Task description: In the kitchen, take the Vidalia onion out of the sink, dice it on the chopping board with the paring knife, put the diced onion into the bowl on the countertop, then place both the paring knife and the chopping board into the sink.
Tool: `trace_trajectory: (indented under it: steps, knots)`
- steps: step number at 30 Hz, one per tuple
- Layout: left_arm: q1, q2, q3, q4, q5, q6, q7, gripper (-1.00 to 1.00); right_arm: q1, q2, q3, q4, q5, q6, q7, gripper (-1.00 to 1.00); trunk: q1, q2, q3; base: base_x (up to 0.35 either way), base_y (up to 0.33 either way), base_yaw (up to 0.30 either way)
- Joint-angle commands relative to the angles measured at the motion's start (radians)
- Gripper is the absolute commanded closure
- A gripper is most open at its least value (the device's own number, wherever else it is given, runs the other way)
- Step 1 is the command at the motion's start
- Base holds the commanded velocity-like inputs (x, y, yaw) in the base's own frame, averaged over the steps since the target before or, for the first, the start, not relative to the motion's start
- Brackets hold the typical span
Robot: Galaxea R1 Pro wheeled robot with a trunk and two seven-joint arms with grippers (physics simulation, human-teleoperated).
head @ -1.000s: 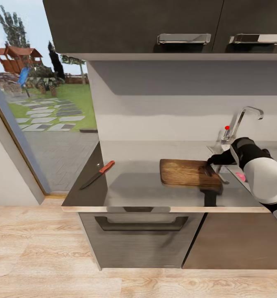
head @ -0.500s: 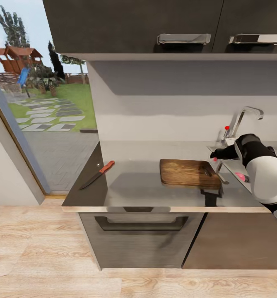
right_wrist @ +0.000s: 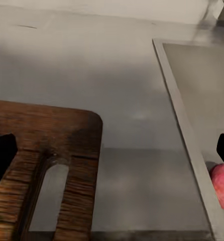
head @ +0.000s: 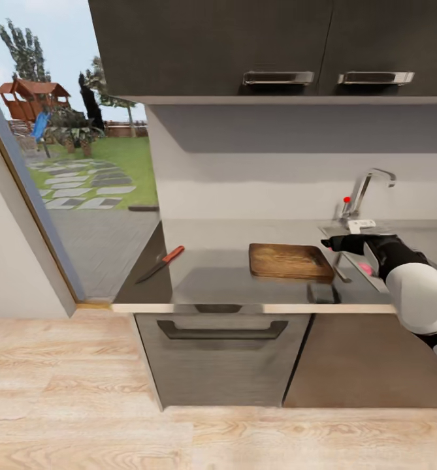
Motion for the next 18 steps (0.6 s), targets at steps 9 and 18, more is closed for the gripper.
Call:
trace_trajectory:
  steps: [9,18]
  knots:
    - [0.0,0.0,0.002,0.001,0.0,-0.002,0.001,-1.0,0.011,0.01,-0.005,0.029,-0.061,-0.023,0.004,-1.0,-0.001,0.0,0.013,-0.325,0.0,0.0]
    - [0.0,0.0,0.002,0.008,0.001,-0.002,0.001,-1.0,0.011,0.003,-0.007,0.059,-0.063,-0.038,0.005,-1.0,-0.001,0.0,0.028,-0.332,0.0,0.0]
